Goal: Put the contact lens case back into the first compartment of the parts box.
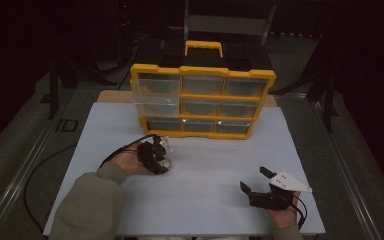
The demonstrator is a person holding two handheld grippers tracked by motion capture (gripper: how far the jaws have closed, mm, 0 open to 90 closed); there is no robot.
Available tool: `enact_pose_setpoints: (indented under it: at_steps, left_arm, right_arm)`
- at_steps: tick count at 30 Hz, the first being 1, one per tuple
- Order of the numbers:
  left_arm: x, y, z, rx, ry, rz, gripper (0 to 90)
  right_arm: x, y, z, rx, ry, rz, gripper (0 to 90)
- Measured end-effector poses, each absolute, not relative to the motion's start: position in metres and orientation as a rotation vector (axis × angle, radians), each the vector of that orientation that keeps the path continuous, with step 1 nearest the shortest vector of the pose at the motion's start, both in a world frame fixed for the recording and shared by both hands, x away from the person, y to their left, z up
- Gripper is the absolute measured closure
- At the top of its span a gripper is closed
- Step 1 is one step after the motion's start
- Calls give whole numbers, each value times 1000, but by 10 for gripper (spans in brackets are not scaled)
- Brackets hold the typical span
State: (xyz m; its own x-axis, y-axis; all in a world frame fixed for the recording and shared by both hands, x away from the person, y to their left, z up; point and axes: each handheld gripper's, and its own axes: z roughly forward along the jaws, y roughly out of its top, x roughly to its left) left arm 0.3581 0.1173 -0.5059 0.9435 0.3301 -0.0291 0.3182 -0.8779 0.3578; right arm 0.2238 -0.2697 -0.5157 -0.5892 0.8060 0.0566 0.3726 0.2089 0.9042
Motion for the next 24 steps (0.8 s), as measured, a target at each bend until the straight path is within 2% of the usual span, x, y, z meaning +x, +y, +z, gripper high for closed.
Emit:
enact_pose_setpoints:
  at_steps: [24]
  left_arm:
    - [345, 120, -485, 2717, 414, 101, 499]
  right_arm:
    - [224, -269, -516, 1094, 2066, 1346, 97]
